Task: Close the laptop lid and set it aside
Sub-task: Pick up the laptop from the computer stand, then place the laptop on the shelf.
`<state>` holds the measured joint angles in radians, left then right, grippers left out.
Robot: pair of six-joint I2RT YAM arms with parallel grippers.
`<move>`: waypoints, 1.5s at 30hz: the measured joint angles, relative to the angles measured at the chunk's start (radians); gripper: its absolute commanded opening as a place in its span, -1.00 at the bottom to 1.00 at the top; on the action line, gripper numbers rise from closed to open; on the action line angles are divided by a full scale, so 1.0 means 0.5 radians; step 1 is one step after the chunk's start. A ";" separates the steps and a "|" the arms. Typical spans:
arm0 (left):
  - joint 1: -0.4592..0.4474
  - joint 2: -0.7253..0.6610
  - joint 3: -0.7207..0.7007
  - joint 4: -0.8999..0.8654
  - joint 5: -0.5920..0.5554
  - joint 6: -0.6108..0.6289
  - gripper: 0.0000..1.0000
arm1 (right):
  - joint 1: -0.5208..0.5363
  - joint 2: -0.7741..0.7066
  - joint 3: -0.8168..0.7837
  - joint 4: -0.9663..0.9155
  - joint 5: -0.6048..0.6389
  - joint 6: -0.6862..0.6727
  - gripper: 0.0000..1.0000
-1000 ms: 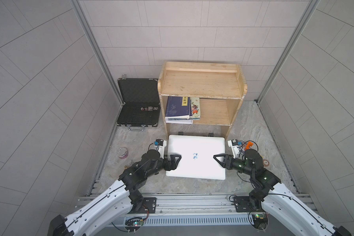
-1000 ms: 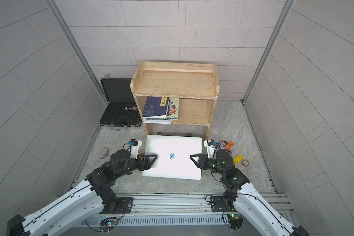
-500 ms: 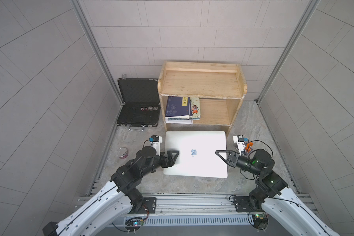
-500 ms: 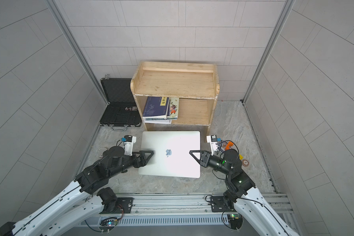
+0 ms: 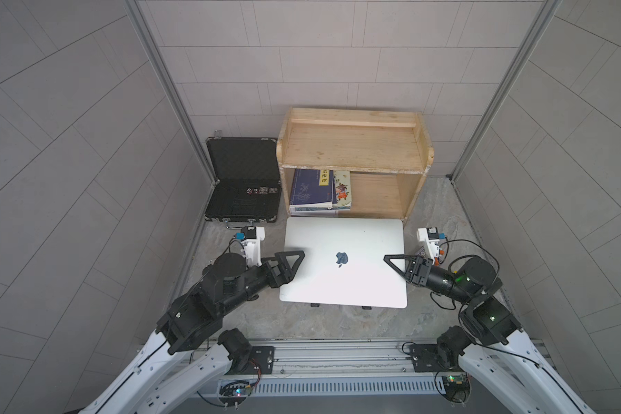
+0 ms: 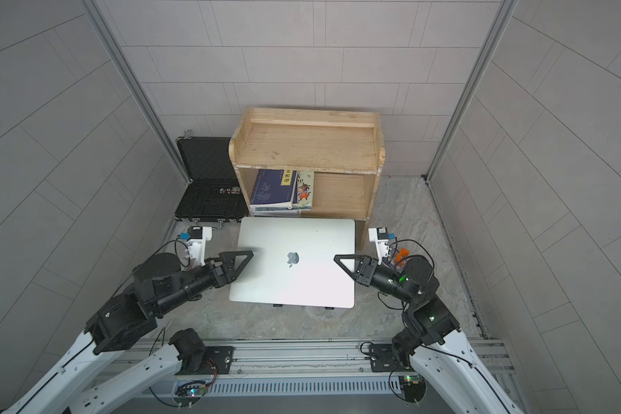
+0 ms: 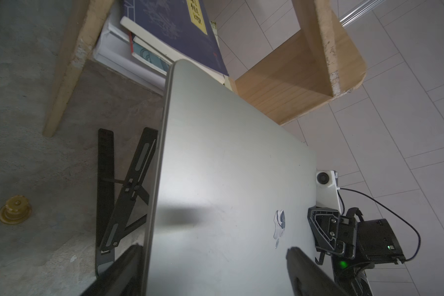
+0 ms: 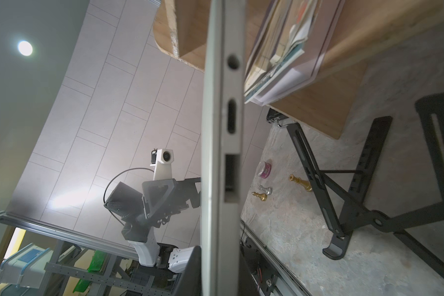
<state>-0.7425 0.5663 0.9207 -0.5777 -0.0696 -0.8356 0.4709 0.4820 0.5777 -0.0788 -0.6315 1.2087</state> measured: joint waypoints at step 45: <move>-0.014 -0.076 0.089 -0.077 0.144 -0.312 0.68 | -0.533 0.315 0.361 0.124 -0.462 0.580 -1.00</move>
<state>-0.7494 0.5285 0.9649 -0.6163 0.0025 -0.9916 0.2043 0.6395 0.7582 -0.0170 -0.8623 1.4986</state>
